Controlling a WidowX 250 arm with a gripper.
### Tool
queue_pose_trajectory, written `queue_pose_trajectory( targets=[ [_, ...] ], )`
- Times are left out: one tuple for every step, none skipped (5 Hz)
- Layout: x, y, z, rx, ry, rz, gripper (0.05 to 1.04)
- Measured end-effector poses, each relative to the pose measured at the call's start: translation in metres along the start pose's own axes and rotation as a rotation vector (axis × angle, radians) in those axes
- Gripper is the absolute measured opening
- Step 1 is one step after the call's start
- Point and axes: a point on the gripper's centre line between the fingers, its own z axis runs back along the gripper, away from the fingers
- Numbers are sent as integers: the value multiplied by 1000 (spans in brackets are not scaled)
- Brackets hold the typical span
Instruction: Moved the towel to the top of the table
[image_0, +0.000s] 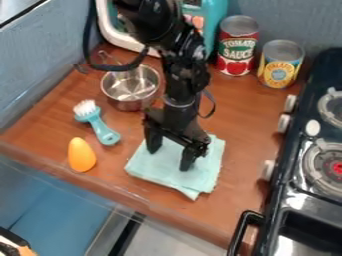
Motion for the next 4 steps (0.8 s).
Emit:
queue_pose_trajectory(
  targets=[
    [30,-7,0,-15,-14,2,1000],
    [65,-11,0,-19,-27,2,1000],
    [100,-11,0,-9,-41,-1,1000],
    [121,-10,-2,5,-43,-6,999]
  ],
)
